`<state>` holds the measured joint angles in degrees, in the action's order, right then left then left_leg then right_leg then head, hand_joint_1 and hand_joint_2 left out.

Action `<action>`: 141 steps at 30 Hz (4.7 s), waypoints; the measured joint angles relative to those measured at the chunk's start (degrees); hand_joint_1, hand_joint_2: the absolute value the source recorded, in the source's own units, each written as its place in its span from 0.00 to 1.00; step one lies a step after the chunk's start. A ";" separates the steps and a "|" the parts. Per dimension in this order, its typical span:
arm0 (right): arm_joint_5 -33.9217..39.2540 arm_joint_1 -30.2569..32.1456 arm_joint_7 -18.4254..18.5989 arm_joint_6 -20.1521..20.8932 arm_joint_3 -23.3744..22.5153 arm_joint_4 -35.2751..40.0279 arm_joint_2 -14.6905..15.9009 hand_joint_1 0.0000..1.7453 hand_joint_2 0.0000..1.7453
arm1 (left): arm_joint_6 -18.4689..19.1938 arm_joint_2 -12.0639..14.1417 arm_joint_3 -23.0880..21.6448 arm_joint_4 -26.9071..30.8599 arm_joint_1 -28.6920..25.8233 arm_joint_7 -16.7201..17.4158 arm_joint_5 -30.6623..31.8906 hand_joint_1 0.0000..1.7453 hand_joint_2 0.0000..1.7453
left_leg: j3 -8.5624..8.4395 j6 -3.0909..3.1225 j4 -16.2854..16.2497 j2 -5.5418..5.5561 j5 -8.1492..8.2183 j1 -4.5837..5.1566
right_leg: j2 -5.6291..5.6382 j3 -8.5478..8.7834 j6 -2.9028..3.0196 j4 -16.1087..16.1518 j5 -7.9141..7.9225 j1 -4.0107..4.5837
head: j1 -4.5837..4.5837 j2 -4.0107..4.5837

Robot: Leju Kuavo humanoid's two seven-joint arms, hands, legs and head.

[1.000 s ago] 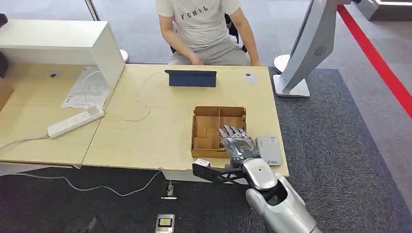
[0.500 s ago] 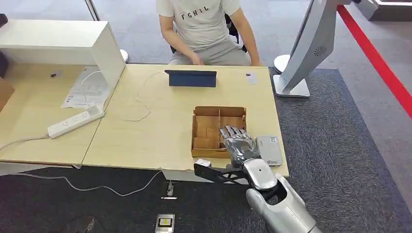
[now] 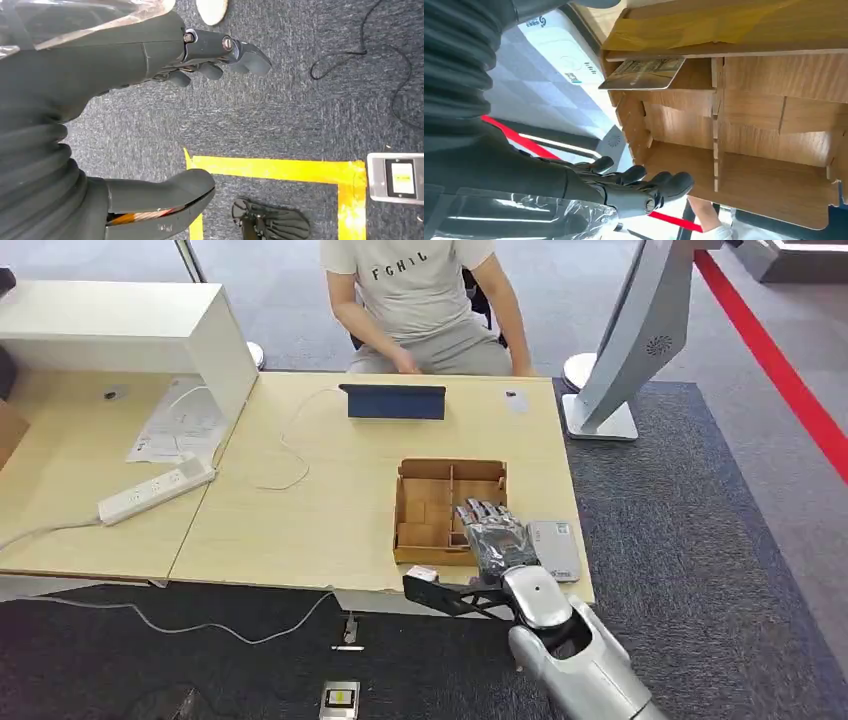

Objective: Pass the card to the sensor for recognition and then transmit it.

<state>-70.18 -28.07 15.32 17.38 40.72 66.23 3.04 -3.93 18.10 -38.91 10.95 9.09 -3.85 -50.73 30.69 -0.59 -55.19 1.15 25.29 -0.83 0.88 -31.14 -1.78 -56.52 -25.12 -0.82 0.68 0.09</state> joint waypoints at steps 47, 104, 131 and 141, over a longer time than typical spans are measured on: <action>0.42 -1.48 -1.07 -1.92 -0.15 -5.71 0.13 1.00 1.00 | 0.72 1.27 -0.26 -0.28 -0.11 0.13 -0.22 0.00 1.00 | 0.01 0.00 0.00 0.00 0.00 -0.03 | 0.00 0.00 0.00 0.00 0.00 0.03 | 0.00 0.00; 4.85 -12.09 -11.32 -16.30 -9.31 3.57 2.62 1.00 1.00 | 0.70 1.22 -2.88 -0.52 -0.27 0.15 0.96 0.00 1.00 | 0.06 -0.05 -0.01 0.00 -0.05 -0.03 | 0.00 -0.04 0.03 -0.02 0.06 0.03 | 0.00 0.00; -1.14 -42.26 -13.62 -17.79 -7.76 -38.82 -9.68 1.00 1.00 | 2.03 0.26 -7.28 -0.52 2.41 3.30 2.78 0.00 1.00 | 0.22 -0.15 -0.03 0.04 -0.15 -0.14 | 0.00 -0.21 0.13 -0.03 0.16 0.12 | -0.02 0.00; -1.38 -42.22 -14.08 -19.13 -7.02 -42.75 -10.16 0.00 0.00 | 1.97 -0.15 -7.50 -0.52 1.58 2.93 2.51 0.00 1.00 | 0.23 -0.15 -0.03 0.03 -0.15 -0.14 | 0.00 -0.22 0.13 -0.04 0.16 0.12 | 0.00 0.00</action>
<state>-71.56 -70.29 1.24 -1.75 33.70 23.47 -7.13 -1.97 17.94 -46.40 10.43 10.66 -0.92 -48.22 30.92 -0.74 -55.22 1.18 25.14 -0.96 0.88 -31.36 -1.64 -56.55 -24.95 -0.70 0.68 0.09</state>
